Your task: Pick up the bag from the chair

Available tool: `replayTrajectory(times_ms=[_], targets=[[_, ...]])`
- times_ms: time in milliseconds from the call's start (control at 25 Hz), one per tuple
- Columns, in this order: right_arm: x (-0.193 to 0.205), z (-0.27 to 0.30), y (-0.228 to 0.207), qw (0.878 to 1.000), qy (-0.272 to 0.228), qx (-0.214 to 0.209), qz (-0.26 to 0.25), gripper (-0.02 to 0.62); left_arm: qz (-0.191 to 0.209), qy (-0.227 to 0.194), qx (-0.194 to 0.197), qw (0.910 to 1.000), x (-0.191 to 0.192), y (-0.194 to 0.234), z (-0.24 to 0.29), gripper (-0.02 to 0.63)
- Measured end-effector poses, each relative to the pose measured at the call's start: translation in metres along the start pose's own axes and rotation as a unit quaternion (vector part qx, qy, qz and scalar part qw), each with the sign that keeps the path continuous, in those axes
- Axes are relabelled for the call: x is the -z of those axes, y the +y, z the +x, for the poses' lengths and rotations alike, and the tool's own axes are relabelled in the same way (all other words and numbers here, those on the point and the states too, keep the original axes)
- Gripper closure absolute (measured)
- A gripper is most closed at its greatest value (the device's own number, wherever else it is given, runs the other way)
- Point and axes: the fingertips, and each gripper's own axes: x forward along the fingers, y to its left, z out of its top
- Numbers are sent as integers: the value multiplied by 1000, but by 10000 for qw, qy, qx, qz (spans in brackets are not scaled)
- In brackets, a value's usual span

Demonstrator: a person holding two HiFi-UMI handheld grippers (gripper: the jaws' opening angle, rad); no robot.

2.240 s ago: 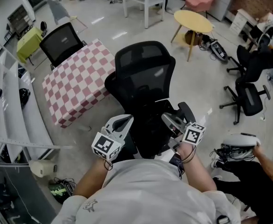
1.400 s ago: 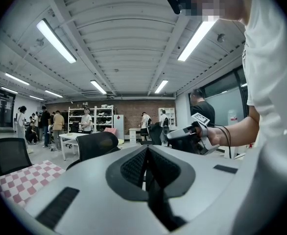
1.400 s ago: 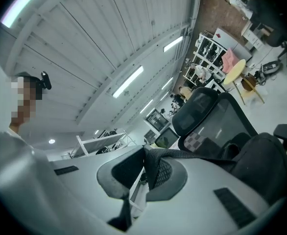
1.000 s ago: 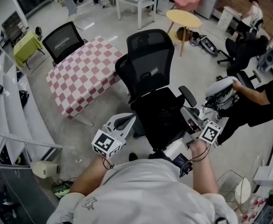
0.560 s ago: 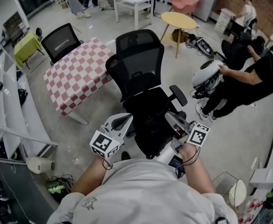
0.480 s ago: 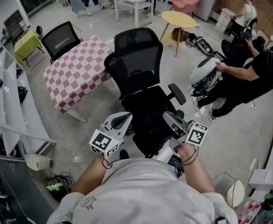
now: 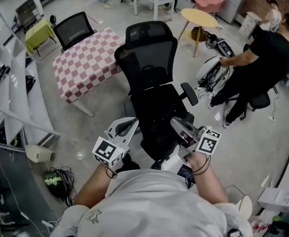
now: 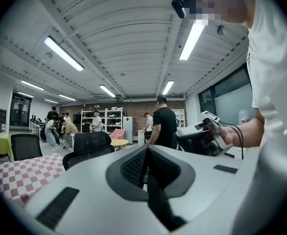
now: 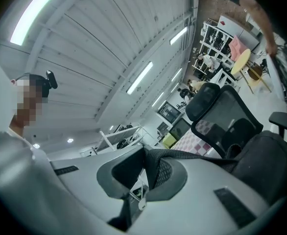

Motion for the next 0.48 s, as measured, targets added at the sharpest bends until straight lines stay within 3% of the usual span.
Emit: replayTrajectory(times_ms=[480], targets=[[25,-10,39,9991,-313,228,-188,563,71,-31,335,9994,2,-17,-50,594]])
